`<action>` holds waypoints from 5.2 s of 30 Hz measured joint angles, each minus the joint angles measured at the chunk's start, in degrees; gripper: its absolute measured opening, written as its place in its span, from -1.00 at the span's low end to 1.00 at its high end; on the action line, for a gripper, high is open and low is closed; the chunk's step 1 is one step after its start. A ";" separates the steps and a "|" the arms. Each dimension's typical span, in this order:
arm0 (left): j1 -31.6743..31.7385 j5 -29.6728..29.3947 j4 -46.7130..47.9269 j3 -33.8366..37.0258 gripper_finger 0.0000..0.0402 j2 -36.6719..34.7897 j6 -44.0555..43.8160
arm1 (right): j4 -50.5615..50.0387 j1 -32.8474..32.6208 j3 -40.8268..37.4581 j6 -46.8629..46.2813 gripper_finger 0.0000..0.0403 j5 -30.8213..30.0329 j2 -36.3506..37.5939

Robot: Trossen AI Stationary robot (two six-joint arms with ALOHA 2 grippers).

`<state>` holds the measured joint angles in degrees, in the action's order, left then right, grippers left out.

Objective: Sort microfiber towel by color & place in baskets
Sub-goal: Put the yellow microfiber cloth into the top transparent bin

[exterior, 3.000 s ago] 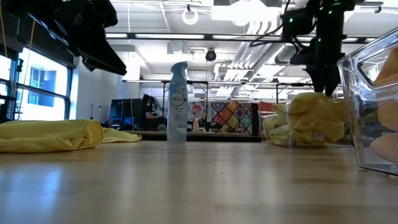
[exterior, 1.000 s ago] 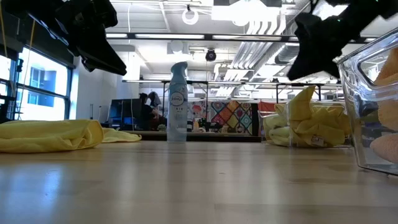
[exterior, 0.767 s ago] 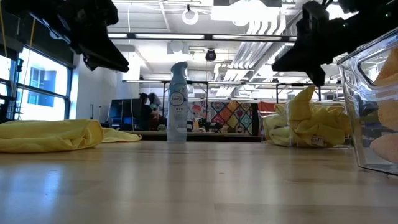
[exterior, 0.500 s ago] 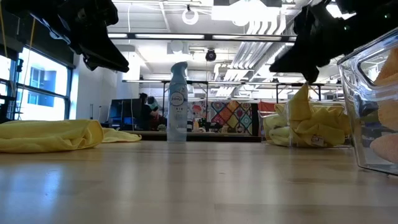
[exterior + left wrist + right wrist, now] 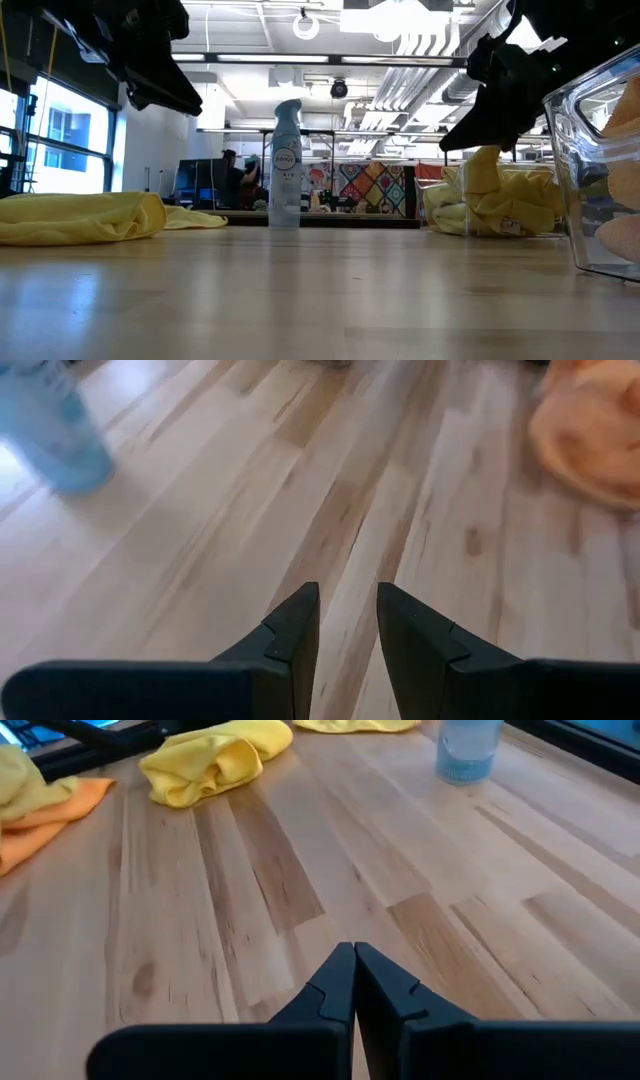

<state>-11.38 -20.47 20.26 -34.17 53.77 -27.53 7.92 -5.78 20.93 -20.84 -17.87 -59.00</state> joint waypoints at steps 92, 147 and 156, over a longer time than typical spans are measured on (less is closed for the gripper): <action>13.66 8.77 15.40 -52.73 -0.50 40.72 25.40 | -2.58 4.98 29.07 19.33 -0.94 -3.45 -23.35; 9.31 -0.35 -12.51 -1.40 -0.43 -5.16 15.62 | -28.17 50.93 21.20 3.19 -0.96 13.44 -24.83; 7.66 -1.07 -10.54 -1.40 -0.43 -4.93 14.16 | -28.69 51.55 21.09 5.40 -0.47 15.39 -21.41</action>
<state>-3.71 -21.54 9.71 -35.57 48.84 -13.37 -20.77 45.76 42.02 -15.44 -2.47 -80.41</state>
